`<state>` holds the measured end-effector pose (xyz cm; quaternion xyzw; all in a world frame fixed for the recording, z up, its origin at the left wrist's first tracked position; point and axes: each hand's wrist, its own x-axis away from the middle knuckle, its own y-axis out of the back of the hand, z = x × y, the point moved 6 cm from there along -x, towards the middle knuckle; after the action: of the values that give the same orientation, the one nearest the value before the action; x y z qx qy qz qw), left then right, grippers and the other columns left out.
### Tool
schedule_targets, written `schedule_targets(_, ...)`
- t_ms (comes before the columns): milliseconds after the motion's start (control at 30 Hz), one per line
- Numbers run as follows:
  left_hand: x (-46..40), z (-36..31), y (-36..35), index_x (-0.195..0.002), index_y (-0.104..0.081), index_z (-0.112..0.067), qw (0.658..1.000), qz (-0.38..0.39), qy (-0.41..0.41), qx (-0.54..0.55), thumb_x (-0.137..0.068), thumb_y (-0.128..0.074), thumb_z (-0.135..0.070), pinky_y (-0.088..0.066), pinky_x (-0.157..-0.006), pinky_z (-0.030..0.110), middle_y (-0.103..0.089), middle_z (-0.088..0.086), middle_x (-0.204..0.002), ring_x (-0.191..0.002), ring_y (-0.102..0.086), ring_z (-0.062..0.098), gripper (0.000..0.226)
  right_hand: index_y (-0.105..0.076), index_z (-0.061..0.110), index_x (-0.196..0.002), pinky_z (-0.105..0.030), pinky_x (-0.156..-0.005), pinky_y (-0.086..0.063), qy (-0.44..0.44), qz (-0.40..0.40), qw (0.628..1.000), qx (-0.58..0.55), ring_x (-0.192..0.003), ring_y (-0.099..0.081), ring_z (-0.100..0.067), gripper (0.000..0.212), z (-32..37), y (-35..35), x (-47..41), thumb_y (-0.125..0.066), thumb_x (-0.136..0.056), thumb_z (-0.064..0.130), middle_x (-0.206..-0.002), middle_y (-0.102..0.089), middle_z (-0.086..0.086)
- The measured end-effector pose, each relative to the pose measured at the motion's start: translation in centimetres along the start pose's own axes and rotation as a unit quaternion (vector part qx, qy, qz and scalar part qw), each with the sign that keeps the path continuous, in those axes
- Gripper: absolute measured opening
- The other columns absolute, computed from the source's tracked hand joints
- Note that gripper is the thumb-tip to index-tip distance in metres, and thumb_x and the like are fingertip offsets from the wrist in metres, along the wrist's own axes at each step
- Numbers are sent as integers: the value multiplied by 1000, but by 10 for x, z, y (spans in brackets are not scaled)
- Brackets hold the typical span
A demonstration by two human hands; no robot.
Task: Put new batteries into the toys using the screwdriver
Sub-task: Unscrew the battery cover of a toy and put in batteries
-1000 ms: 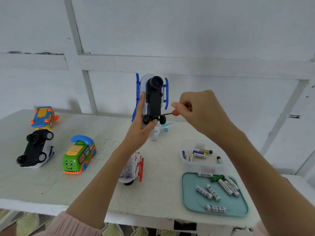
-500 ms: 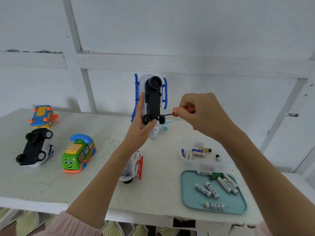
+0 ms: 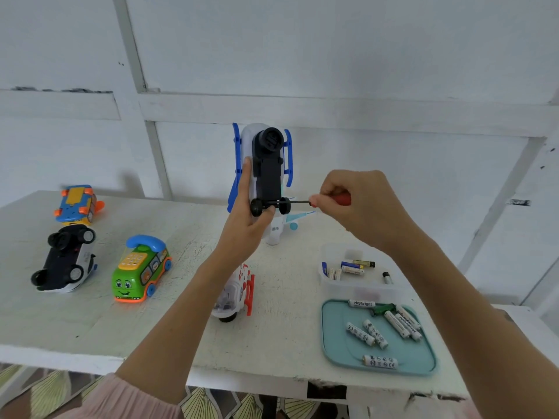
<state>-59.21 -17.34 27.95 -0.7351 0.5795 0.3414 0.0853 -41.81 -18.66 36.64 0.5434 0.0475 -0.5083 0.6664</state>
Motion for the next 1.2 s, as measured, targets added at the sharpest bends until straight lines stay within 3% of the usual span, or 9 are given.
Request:
schedule_targets(67, 1, 1, 0, -150, 4, -32, 1000, 2, 1, -4, -94, -46, -14, -35, -93, 7, -10, -49, -138, -108, -42, -23, 77, -67, 6, -75, -12, -59, -44, 26, -6, 999, -35, -61, -55, -9, 7, 1, 1, 0, -73, -77, 10, -72, -63, 0)
schedule_targets(200, 3, 0, -2, -149, 2, -33, 1000, 5, 4, -6, -93, -46, -13, -41, -78, 3, -17, -57, -130, -87, -47, -22, 77, -69, 15, -82, -8, -64, -43, 39, -3, 998, -46, -70, -55, -2, 17, 0, 4, -1, -77, -70, 5, -82, -57, 10)
schedule_targets(367, 3, -4, 0, -149, 4, -34, 1000, 0, -2, -20, -95, -46, -8, -37, -81, 1, -12, -48, -136, -92, -44, -26, 78, -69, 8, -80, -16, -40, -43, -64, 31, 997, -3, -32, -49, -6, 38, -7, 0, 4, -56, -86, 43, -53, -59, -2)
schedule_targets(500, 4, -5, 0, -147, 4, -40, 999, 0, -1, -33, -91, -46, -18, -38, -81, 2, -11, -50, -137, -93, -50, -15, 79, -67, 4, -68, -16, -46, -31, 11, -17, 998, 65, -40, -37, -8, 36, 0, -2, 3, -60, -88, 33, -48, -54, -4)
schedule_targets(733, 6, -2, -1, -148, 3, -40, 999, -1, 6, -37, -91, -47, -18, -41, -75, 1, -17, -54, -130, -83, -46, -12, 79, -63, 11, -78, -23, -59, -41, 84, -8, 995, 62, -63, -51, -15, 15, 7, 1, 2, -76, -72, 16, -73, -58, 2)
schedule_targets(867, 5, -5, 1, -146, 3, -42, 999, -3, -5, -42, -89, -46, -20, -40, -75, 1, -15, -59, -126, -83, -44, -17, 79, -65, 10, -83, -8, -54, -41, 82, 2, 996, 39, -53, -48, 0, 27, 7, 0, 5, -70, -78, 36, -63, -54, 8)
schedule_targets(967, 4, -7, 2, -147, 3, -43, 999, -7, -12, -47, -89, -46, -22, -41, -74, 5, -22, -59, -121, -86, -43, -4, 79, -67, 1, -73, -19, -48, -39, 48, 34, 995, 78, -39, -43, -11, 41, -4, -5, 2, -54, -92, 34, -48, -57, -6)
schedule_targets(1067, 4, -8, 1, -147, 4, -41, 999, -9, -16, -50, -91, -46, -16, -42, -75, 9, -24, -60, -119, -89, -47, 14, 79, -66, 5, -74, -32, -55, -49, 71, 21, 995, 64, -52, -56, -20, 20, -5, -4, 1, -63, -86, 22, -59, -62, -6)
schedule_targets(1200, 2, -4, 0, -148, 3, -39, 999, -11, -7, -41, -93, -46, -13, -42, -74, 5, -21, -60, -123, -85, -43, -3, 78, -61, 17, -86, -33, -63, -52, 83, 38, 991, 95, -66, -54, -14, 12, -3, -8, 5, -70, -79, 20, -75, -58, 8)
